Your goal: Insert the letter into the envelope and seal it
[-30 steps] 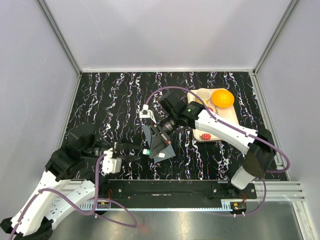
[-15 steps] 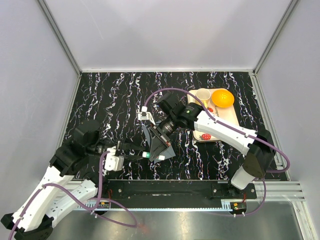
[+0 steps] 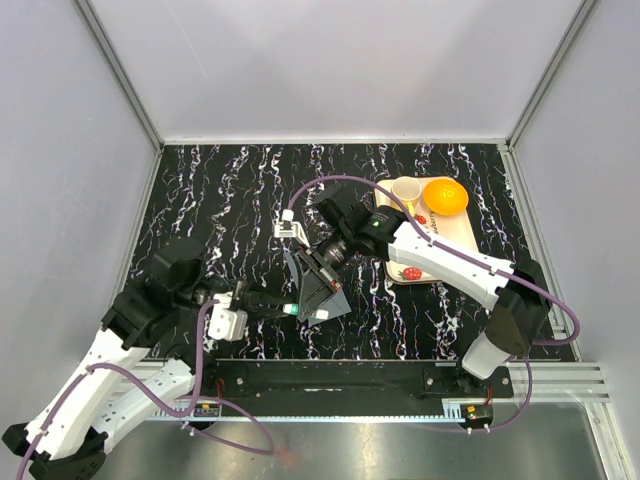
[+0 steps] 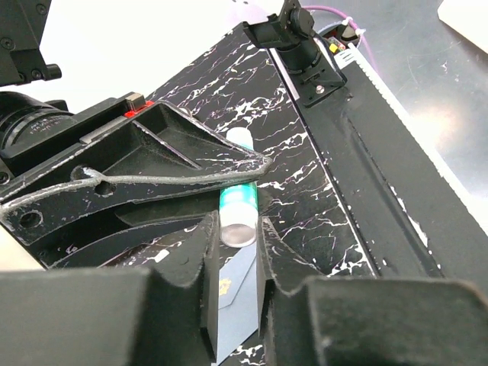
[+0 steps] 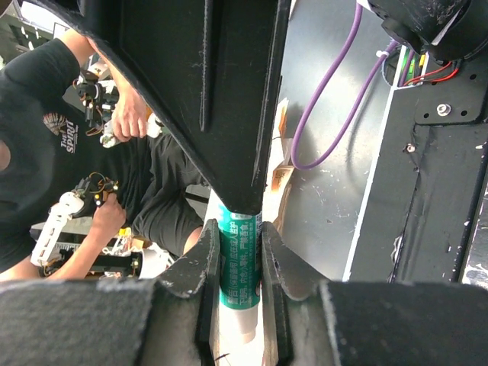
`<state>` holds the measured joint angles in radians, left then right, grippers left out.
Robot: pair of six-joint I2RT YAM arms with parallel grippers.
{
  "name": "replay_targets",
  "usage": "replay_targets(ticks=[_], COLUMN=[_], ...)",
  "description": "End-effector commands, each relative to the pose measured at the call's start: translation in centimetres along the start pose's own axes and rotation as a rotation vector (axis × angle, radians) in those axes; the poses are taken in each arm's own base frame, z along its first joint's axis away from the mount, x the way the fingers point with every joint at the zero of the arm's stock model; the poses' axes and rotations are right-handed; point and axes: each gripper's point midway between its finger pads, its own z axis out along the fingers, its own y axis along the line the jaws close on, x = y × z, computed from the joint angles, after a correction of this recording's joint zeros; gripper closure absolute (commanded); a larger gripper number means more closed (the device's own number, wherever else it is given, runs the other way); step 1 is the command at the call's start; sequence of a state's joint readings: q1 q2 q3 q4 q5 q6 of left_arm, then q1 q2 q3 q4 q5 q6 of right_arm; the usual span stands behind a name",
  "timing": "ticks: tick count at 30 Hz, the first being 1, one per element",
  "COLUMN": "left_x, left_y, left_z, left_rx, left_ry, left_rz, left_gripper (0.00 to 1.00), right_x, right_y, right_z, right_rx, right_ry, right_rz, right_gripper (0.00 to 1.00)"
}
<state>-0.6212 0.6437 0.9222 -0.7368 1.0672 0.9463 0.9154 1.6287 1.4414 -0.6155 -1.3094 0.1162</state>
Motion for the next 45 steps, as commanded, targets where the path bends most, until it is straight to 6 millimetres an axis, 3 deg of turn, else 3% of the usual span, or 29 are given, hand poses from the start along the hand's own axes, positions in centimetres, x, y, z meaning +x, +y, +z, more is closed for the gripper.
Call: replay_targets(ticks=[1, 6, 11, 12, 17, 18, 20, 24, 26, 29, 35, 36, 42, 45], left_x=[-1.5, -0.9, 1.3, 1.5, 3.7, 4.1, 4.8, 5.1, 5.1, 6.7, 9.8, 10.6, 13.3, 13.4], left_y=[0.0, 0.2, 2.0, 1.8, 5.0, 5.6, 6.6, 7.5, 8.4, 8.8, 8.6, 8.2, 6.8, 7.0], left_z=[0.4, 0.4, 1.0, 1.2, 0.7, 0.6, 0.3, 0.9, 0.9, 1.0, 1.2, 1.4, 1.5, 1.2], left_rx=[0.028, -0.011, -0.141, -0.150, -0.389, -0.436, -0.485, -0.470, -0.478, -0.516, -0.552, -0.538, -0.584, -0.598], left_ry=[-0.070, -0.042, 0.026, 0.028, -0.069, -0.097, -0.132, -0.227, -0.273, -0.283, -0.299, -0.299, -0.291, -0.305], left_rz=[0.021, -0.122, -0.558, -0.671, -0.999, -1.127, -1.223, -1.475, -1.525, -1.675, -1.983, -2.070, -2.221, -2.230], left_gripper=[0.88, 1.00, 1.00, 1.00, 1.00, 1.00, 1.00, 1.00, 1.00, 1.00, 1.00, 1.00, 1.00, 1.00], right_x=[-0.6, -1.2, -3.2, -3.6, -5.2, -5.4, -5.9, -6.3, -6.6, -7.6, -9.5, -9.5, -10.3, -10.3], right_y=[1.4, -0.2, -2.8, -2.5, -4.1, -3.7, -3.8, -3.5, -3.5, -3.2, -2.3, -2.0, -0.7, 0.1], right_z=[0.1, -0.5, -3.3, -3.9, -7.0, -7.5, -8.7, -10.1, -10.5, -11.0, -12.5, -11.9, -11.6, -11.1], right_rx=[-0.026, 0.120, 0.408, 0.448, 0.686, 0.710, 0.778, 0.878, 0.936, 1.033, 1.244, 1.260, 1.464, 1.479], right_ry=[-0.006, -0.025, -0.050, -0.048, -0.036, -0.037, -0.022, 0.038, 0.090, 0.134, 0.163, 0.141, 0.129, 0.085], right_rz=[-0.052, -0.090, -0.298, -0.331, -0.500, -0.536, -0.611, -0.762, -0.893, -1.090, -1.408, -1.479, -1.881, -1.929], right_gripper=[1.00, 1.00, 1.00, 1.00, 1.00, 1.00, 1.00, 1.00, 1.00, 1.00, 1.00, 1.00, 1.00, 1.00])
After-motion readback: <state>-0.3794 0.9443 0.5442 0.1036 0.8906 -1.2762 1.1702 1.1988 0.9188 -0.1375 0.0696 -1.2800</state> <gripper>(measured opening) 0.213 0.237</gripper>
